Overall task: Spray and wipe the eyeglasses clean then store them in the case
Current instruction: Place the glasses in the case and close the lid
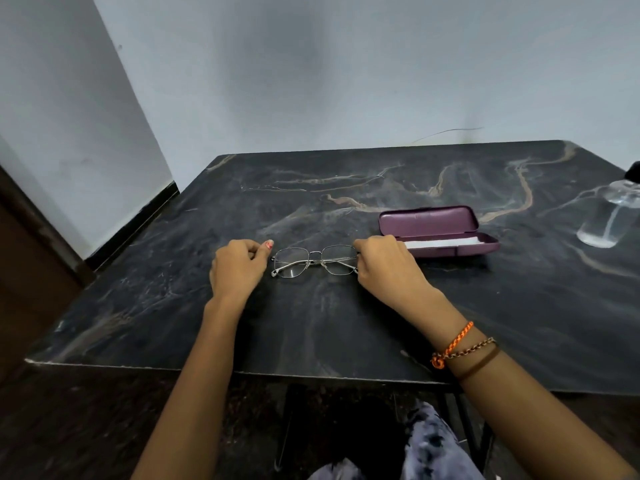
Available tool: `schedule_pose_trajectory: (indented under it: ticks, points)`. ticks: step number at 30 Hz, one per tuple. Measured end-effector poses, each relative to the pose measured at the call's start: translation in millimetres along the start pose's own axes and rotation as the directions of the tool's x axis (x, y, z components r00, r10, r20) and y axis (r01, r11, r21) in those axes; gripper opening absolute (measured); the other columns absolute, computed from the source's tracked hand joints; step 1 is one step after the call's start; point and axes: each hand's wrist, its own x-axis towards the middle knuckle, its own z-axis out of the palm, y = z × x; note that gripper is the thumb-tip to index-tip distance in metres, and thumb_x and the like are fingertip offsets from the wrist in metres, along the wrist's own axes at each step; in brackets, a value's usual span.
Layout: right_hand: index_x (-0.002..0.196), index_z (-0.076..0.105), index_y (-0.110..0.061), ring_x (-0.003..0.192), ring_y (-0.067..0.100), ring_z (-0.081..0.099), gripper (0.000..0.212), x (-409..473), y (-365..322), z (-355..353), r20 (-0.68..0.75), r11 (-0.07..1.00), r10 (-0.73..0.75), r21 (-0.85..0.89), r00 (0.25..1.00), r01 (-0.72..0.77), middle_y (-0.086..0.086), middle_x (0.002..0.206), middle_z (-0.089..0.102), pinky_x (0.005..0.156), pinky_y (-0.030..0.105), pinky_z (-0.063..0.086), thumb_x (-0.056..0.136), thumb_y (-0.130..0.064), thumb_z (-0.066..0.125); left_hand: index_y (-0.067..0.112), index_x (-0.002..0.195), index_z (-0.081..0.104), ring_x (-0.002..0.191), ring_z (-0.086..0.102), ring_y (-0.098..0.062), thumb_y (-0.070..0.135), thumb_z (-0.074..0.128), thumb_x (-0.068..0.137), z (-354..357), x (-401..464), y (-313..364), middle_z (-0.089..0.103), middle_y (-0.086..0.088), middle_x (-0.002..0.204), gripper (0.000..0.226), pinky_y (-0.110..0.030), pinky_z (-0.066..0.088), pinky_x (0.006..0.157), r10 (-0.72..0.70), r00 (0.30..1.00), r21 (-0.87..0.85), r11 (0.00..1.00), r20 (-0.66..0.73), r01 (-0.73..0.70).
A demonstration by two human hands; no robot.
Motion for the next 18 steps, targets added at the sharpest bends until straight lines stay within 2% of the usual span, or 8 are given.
schedule_pose_trajectory:
  ticks: [5, 11, 16, 18]
  points:
    - [0.074, 0.047, -0.004, 0.083, 0.041, 0.053, 0.012, 0.9, 3.5, 2.3, -0.014, 1.0, -0.006, 0.023, 1.0, 0.007, 0.022, 0.085, 0.06, 0.061, 0.033, 0.029, 0.081, 0.002, 0.039, 0.013, 0.076, 0.07, 0.07, 0.057, -0.025, 0.038, 0.055, 0.089, 1.9, -0.1, -3.2, 0.054, 0.002, 0.055, 0.032, -0.029, 0.036, 0.062, 0.044, 0.999, 0.007, 0.999, 0.016, -0.045]
    - [0.077, 0.052, -0.003, 0.081, 0.04, 0.054, 0.013, 1.1, 5.0, 6.5, -0.047, 0.998, -0.018, 0.058, 0.999, 0.021, 0.02, 0.084, 0.063, 0.06, 0.032, 0.029, 0.082, 0.003, 0.04, 0.02, 0.063, 0.061, 0.061, 0.051, -0.02, 0.031, 0.057, 0.089, 3.3, -1.6, -4.6, 0.051, 0.006, 0.051, 0.028, -0.027, 0.035, 0.06, 0.105, 0.994, 0.005, 0.994, -0.004, -0.105]
    - [0.074, 0.046, -0.007, 0.081, 0.04, 0.054, 0.015, -0.8, 4.0, 5.0, -0.065, 0.996, -0.022, 0.085, 0.998, 0.028, 0.02, 0.085, 0.064, 0.061, 0.032, 0.031, 0.083, 0.003, 0.041, 0.02, 0.064, 0.061, 0.06, 0.051, -0.017, 0.031, 0.057, 0.089, 4.4, -3.6, -4.9, 0.052, 0.008, 0.051, 0.027, -0.026, 0.033, 0.059, 0.098, 0.995, 0.002, 0.995, -0.011, -0.098]
    - [0.072, 0.042, -0.01, 0.08, 0.039, 0.054, 0.017, -2.6, 2.5, 3.5, -0.071, 0.994, -0.035, 0.101, 0.997, 0.042, 0.02, 0.085, 0.064, 0.061, 0.033, 0.032, 0.084, 0.002, 0.041, 0.017, 0.066, 0.064, 0.058, 0.049, -0.016, 0.029, 0.058, 0.089, 5.1, -3.1, -6.4, 0.054, 0.006, 0.053, 0.026, -0.026, 0.034, 0.06, 0.07, 0.998, -0.082, 0.994, 0.005, -0.069]
